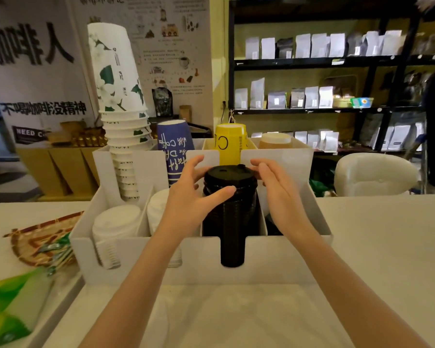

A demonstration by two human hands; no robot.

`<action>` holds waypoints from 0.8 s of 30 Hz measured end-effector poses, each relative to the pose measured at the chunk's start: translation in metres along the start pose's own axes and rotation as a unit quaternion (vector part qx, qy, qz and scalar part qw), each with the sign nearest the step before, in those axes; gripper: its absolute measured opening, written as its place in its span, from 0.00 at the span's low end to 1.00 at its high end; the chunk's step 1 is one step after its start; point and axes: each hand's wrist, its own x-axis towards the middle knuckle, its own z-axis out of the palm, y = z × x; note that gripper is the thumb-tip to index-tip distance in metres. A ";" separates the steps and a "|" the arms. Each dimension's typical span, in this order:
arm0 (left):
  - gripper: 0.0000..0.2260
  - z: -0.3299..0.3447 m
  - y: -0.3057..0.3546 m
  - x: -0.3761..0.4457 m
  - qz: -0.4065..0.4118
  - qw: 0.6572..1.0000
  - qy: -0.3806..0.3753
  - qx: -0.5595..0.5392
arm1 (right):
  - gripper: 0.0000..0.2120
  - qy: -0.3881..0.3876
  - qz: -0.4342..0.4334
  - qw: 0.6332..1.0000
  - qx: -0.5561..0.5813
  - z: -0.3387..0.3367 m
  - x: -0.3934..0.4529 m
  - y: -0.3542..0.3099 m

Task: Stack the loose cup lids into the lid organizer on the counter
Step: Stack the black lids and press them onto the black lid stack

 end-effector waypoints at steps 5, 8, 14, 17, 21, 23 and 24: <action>0.35 -0.002 -0.001 0.001 -0.019 1.000 -0.021 -0.001 | 0.15 -0.008 -0.001 1.000 -0.012 0.001 0.000 0.003; 0.36 -0.003 0.000 0.000 -0.023 1.000 -0.018 0.004 | 0.13 -0.009 -0.005 1.000 -0.016 0.001 -0.001 0.002; 0.37 -0.007 0.001 0.001 -0.027 0.999 -0.033 0.029 | 0.13 -0.005 -0.018 0.999 -0.026 0.000 -0.003 0.002; 0.38 -0.009 0.001 0.001 -0.044 0.997 -0.059 0.028 | 0.13 0.001 -0.021 0.999 -0.033 -0.001 -0.004 0.002; 0.37 -0.011 -0.001 0.002 -0.056 0.994 -0.086 0.024 | 0.12 0.014 -0.029 0.998 -0.049 -0.001 -0.005 0.003; 0.36 -0.010 -0.002 0.001 -0.058 0.994 -0.092 0.022 | 0.13 0.029 -0.032 0.997 -0.062 -0.001 -0.006 0.005; 0.36 -0.008 -0.002 0.001 -0.057 0.994 -0.092 0.025 | 0.14 0.035 -0.032 0.997 -0.067 -0.001 -0.006 0.006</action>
